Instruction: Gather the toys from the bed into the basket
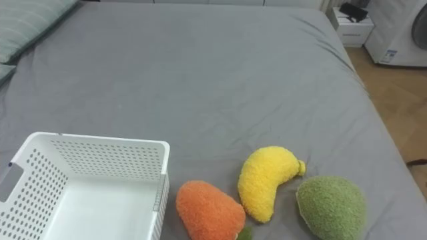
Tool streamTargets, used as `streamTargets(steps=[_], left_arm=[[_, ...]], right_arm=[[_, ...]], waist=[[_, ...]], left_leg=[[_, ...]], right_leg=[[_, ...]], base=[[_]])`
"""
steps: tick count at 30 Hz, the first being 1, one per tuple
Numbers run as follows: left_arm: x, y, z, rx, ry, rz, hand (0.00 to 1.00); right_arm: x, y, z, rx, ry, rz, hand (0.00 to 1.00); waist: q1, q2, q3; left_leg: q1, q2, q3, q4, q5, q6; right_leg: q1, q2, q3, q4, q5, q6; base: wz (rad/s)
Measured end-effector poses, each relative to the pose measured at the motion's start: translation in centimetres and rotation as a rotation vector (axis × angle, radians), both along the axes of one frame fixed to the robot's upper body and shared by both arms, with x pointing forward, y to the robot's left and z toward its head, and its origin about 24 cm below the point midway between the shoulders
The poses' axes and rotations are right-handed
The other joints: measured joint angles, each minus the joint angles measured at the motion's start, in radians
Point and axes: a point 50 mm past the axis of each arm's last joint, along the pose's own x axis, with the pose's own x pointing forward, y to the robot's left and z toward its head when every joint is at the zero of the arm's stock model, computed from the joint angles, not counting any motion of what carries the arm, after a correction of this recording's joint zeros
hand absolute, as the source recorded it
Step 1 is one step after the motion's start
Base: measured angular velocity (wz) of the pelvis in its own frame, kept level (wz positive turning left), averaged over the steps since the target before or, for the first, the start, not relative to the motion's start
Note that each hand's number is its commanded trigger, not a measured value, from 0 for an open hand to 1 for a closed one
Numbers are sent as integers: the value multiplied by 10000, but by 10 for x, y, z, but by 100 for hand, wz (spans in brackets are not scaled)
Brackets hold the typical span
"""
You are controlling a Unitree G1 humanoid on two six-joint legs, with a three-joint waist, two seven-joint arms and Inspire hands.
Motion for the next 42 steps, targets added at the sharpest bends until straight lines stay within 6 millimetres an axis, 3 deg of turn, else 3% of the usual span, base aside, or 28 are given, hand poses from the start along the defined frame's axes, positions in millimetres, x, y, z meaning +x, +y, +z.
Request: streamTargets(steps=[16,20,28,33,37,42], left_arm=[[-7,6,3,805,10,-114,0],[-16,6,3,766,280,-31,0],[-30,9,4,835,621,621,0],[-30,18,7,1063,541,867,0],[-24,24,9,1201,264,880,0],[-22,32,12,1227,165,672,0]], right_arm=[[-2,2,-1,177,-116,-503,0],[-7,3,-1,322,-183,-1464,0],[-32,-5,1,-69,270,-3502,0],[-42,-17,5,-826,494,-4297,0],[-26,-37,11,-1587,98,-4528,0],[38,-69,30,-3017,-1879,-3029,0]], waist=[[-17,-35,13],[-40,-34,18],[-326,-71,-9],[-391,-243,-18],[-392,-342,-13],[-383,-426,-14]], left_leg=[[31,5,30,-31,-4,-4],[147,5,94,-149,-6,-7],[144,-1,100,-150,-6,-7],[143,5,134,-150,-5,-6],[159,5,188,-147,-7,-1],[151,21,274,-134,-4,2]], right_leg=[[-12,10,56,-6,5,-1],[50,17,106,-20,4,0],[64,16,114,6,3,1],[54,11,153,22,-1,2],[38,8,157,81,6,6],[-54,31,267,167,7,2]], base=[[-1],[-5],[0],[-2],[-5],[-6]])
